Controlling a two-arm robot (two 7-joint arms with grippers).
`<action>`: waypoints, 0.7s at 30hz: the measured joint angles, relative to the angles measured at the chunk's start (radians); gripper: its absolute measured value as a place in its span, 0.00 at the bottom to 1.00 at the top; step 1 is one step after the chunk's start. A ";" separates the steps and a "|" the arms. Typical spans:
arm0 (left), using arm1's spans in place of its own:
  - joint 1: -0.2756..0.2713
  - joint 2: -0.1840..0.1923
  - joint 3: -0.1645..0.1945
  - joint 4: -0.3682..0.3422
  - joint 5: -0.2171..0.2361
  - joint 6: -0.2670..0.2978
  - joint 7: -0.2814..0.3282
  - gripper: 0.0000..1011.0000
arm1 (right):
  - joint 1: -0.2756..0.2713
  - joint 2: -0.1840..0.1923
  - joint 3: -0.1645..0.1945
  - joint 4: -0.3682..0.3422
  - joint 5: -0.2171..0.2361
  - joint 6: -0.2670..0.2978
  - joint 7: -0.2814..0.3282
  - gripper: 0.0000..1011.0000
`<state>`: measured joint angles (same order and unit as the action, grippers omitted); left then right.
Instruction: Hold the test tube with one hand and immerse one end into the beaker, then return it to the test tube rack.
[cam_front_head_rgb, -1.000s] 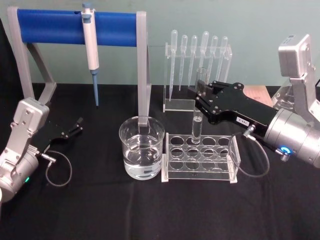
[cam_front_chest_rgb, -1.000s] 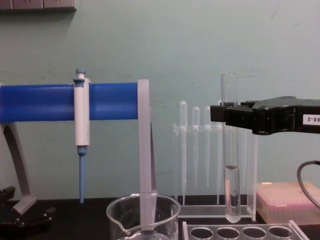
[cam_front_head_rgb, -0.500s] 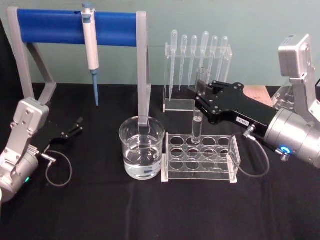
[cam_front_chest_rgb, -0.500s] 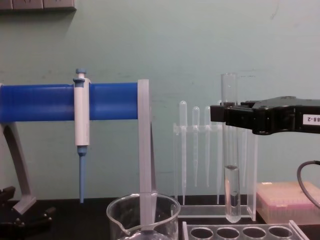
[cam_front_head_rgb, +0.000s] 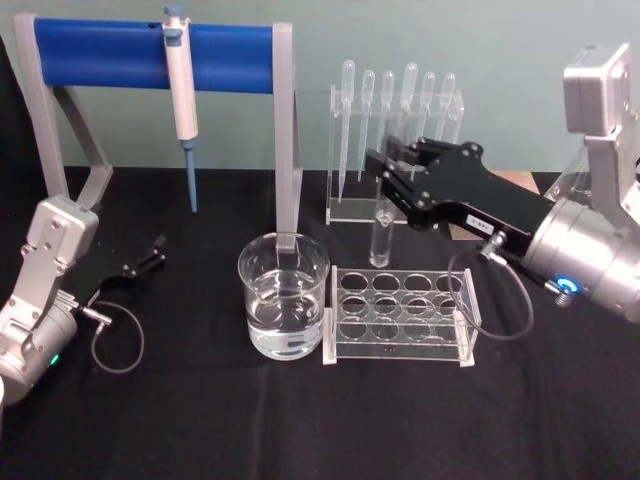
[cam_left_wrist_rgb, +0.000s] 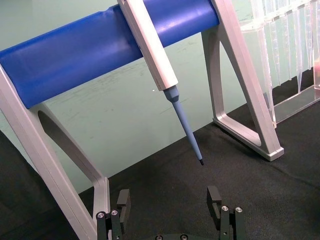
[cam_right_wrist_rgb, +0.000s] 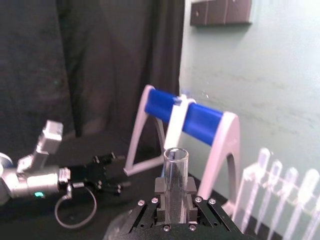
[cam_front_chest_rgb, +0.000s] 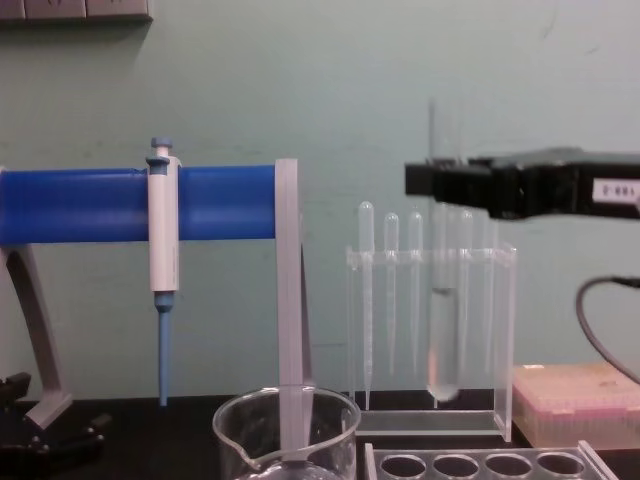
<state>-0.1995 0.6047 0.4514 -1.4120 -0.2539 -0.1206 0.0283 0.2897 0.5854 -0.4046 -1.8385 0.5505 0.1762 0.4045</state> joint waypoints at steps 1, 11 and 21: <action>0.000 0.000 0.000 0.000 0.000 0.000 0.000 0.99 | 0.007 -0.007 -0.005 -0.006 0.000 0.004 0.003 0.22; 0.000 0.000 0.000 0.000 0.000 0.000 0.000 0.99 | 0.091 -0.091 -0.088 0.051 -0.026 -0.001 0.032 0.22; 0.000 0.000 0.000 0.000 0.000 0.000 0.000 0.99 | 0.121 -0.170 -0.152 0.186 -0.093 -0.074 0.042 0.22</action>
<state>-0.1995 0.6047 0.4514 -1.4120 -0.2539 -0.1205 0.0283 0.4109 0.4156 -0.5570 -1.6526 0.4574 0.1017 0.4464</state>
